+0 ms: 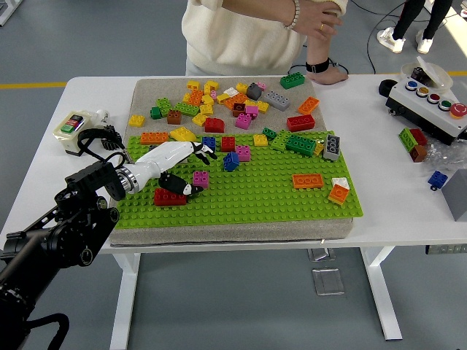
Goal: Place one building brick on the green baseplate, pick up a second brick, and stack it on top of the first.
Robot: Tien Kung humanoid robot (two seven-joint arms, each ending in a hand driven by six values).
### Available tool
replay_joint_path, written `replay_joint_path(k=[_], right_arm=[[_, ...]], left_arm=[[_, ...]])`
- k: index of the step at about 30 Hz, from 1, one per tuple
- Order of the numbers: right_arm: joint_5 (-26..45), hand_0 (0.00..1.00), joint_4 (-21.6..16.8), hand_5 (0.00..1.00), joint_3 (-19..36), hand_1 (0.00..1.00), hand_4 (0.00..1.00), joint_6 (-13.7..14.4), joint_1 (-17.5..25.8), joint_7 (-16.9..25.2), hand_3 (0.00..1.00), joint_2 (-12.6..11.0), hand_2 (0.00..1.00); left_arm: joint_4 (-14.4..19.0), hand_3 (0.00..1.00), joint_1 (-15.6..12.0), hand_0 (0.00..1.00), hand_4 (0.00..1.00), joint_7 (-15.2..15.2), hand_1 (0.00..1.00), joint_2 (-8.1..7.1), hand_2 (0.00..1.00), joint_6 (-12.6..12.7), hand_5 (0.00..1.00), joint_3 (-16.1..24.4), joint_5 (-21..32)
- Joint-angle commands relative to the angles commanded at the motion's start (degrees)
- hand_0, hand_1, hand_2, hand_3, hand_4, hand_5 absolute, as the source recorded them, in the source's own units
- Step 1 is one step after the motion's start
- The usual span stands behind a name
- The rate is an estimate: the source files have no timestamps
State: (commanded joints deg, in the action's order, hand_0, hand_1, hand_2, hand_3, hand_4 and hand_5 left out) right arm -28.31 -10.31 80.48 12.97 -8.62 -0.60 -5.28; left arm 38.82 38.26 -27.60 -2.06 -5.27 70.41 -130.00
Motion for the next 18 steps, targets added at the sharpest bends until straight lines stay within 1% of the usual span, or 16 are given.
replay_joint_path(k=[2,7,8,13,14,18], right_arm=[[0.0,0.743,0.0,0.498,-0.1,0.667,0.920,0.0,0.0,0.0,0.603,0.0,0.716],[-0.1,0.743,0.0,0.498,-0.2,0.667,0.920,0.1,0.0,0.1,0.603,0.0,0.716],[-0.1,0.743,0.0,0.500,-0.3,0.667,0.920,0.0,0.1,0.0,0.603,0.0,0.715],[-0.1,0.743,0.0,0.500,-0.4,0.667,0.920,0.0,0.1,0.0,0.603,0.0,0.715],[0.0,0.743,0.0,0.502,-0.4,0.667,0.921,0.0,0.0,0.0,0.603,0.0,0.715],[0.0,0.743,0.0,0.502,-0.5,0.667,0.921,0.0,0.0,0.0,0.603,0.0,0.715]], left_arm=[[-0.5,0.740,0.2,0.789,0.847,0.0,0.742,0.04,0.668,0.3,0.062,-0.3,0.0],[-1.3,0.740,0.4,0.789,0.847,-0.1,0.742,-0.03,0.668,0.9,0.062,-0.8,0.0],[-1.7,0.725,0.4,0.791,0.842,-0.1,0.742,-0.09,0.669,1.3,0.062,-1.0,0.0],[-2.6,0.725,0.8,0.791,0.842,-0.1,0.742,-0.11,0.669,2.0,0.062,-1.3,0.0],[-2.8,0.701,0.9,0.792,0.817,0.0,0.739,-0.12,0.657,2.1,0.054,-1.3,0.0],[-3.7,0.701,1.2,0.792,0.817,0.0,0.739,-0.19,0.657,2.6,0.054,-1.4,0.0]])
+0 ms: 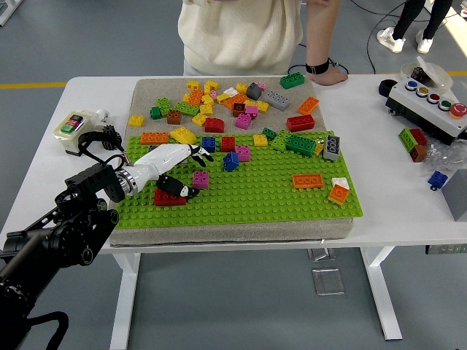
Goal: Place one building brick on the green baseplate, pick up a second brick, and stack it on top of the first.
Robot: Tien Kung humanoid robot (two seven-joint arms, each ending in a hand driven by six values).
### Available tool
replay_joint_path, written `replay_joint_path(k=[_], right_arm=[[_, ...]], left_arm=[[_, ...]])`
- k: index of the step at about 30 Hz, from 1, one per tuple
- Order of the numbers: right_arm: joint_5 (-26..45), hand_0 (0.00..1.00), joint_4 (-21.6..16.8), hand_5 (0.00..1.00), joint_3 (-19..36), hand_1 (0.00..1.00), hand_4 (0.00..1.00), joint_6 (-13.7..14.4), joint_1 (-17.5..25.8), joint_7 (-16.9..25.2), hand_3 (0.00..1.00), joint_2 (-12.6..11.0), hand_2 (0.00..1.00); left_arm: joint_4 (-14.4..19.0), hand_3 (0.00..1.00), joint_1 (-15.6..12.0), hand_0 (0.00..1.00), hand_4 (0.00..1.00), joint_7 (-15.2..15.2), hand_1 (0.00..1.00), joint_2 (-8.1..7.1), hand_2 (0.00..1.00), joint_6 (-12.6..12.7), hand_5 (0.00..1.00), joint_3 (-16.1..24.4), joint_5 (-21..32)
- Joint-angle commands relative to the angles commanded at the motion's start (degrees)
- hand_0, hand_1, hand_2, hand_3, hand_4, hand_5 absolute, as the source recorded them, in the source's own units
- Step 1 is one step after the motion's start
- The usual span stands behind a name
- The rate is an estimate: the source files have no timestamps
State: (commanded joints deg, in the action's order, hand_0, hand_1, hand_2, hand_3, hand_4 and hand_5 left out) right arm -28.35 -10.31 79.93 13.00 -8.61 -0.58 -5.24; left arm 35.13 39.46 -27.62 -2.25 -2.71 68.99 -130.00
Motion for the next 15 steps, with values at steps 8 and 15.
replay_joint_path(k=[8,15], right_arm=[[-0.1,0.743,0.0,0.502,0.0,0.667,0.921,-0.1,0.1,0.0,0.603,0.0,0.715],[0.1,0.743,0.0,0.502,0.1,0.667,0.921,-0.1,0.1,0.1,0.605,0.0,0.715]], left_arm=[[-0.6,0.619,0.0,0.786,0.744,0.0,0.730,-0.11,0.621,0.4,0.029,-0.3,0.0],[-0.6,0.588,0.0,0.775,0.705,0.0,0.721,-0.01,0.596,0.4,0.008,-0.3,0.0]])
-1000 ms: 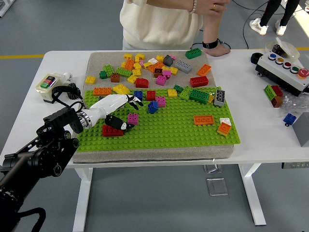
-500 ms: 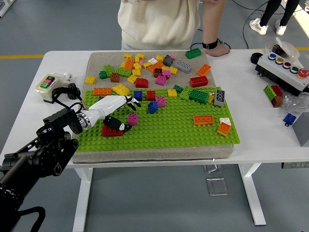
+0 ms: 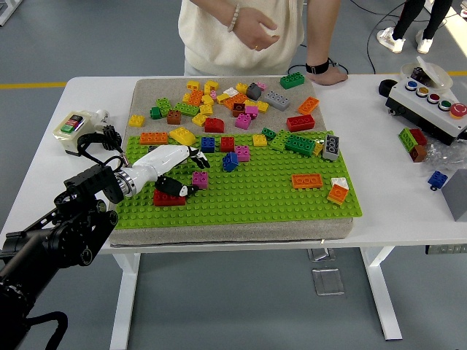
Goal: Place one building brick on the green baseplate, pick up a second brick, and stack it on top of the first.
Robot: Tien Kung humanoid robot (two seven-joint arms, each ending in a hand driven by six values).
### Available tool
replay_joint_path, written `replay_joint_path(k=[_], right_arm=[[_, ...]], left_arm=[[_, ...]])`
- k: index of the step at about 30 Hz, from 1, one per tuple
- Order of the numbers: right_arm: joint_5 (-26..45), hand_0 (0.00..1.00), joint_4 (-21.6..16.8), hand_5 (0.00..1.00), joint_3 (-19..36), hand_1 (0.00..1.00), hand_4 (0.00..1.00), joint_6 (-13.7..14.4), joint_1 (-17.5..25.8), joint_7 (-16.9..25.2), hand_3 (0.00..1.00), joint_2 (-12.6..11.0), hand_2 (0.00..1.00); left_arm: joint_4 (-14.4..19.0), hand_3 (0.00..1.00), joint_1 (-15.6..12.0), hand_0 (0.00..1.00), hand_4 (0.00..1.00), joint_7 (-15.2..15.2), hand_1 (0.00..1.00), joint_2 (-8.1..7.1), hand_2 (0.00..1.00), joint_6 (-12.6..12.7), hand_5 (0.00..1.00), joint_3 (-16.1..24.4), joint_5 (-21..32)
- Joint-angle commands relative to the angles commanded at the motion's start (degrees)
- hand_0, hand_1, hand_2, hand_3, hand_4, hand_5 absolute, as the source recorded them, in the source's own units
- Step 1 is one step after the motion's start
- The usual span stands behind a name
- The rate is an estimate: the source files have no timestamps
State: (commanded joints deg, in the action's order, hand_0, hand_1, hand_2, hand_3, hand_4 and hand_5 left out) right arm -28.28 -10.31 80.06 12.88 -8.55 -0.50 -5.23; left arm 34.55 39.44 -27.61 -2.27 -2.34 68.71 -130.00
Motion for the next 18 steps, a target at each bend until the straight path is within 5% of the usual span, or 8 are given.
replay_joint_path(k=[18], right_arm=[[0.1,0.743,0.0,0.504,0.4,0.667,0.922,0.0,0.1,0.0,0.603,0.0,0.716]], left_arm=[[0.7,0.552,-0.5,0.732,0.645,0.2,0.672,0.00,0.566,-0.1,0.002,0.1,0.0]])
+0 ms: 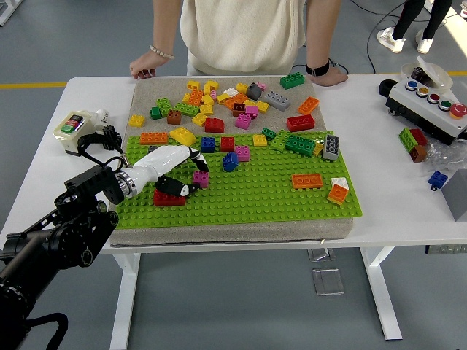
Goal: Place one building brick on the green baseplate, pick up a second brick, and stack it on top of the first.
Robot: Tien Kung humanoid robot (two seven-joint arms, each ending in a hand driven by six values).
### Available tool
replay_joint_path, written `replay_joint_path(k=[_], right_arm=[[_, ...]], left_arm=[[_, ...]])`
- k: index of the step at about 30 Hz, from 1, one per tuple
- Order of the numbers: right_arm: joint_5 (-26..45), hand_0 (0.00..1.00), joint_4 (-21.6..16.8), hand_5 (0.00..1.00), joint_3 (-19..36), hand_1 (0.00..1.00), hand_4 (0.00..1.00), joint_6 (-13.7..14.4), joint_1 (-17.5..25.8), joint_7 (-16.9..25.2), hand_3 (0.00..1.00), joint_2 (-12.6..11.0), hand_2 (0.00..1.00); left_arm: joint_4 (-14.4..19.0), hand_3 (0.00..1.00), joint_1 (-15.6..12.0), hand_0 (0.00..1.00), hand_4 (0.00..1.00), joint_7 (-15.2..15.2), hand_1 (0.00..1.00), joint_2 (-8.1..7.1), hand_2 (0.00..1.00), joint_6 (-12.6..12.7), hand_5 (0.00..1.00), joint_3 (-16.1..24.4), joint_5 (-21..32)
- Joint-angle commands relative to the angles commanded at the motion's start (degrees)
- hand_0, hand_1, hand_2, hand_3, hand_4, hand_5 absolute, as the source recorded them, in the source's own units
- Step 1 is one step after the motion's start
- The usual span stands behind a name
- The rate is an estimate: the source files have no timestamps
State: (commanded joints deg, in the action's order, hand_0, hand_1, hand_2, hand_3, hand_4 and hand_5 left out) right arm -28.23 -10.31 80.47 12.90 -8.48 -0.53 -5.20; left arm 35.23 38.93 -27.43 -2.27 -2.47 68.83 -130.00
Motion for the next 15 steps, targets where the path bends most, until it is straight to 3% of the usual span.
replay_joint_path(k=[15], right_arm=[[0.1,0.743,0.0,0.504,0.2,0.667,0.922,0.1,0.2,0.0,0.602,0.1,0.715]], left_arm=[[1.7,0.550,-1.3,0.707,0.615,0.2,0.653,-0.35,0.562,-0.1,0.002,1.5,0.0]])
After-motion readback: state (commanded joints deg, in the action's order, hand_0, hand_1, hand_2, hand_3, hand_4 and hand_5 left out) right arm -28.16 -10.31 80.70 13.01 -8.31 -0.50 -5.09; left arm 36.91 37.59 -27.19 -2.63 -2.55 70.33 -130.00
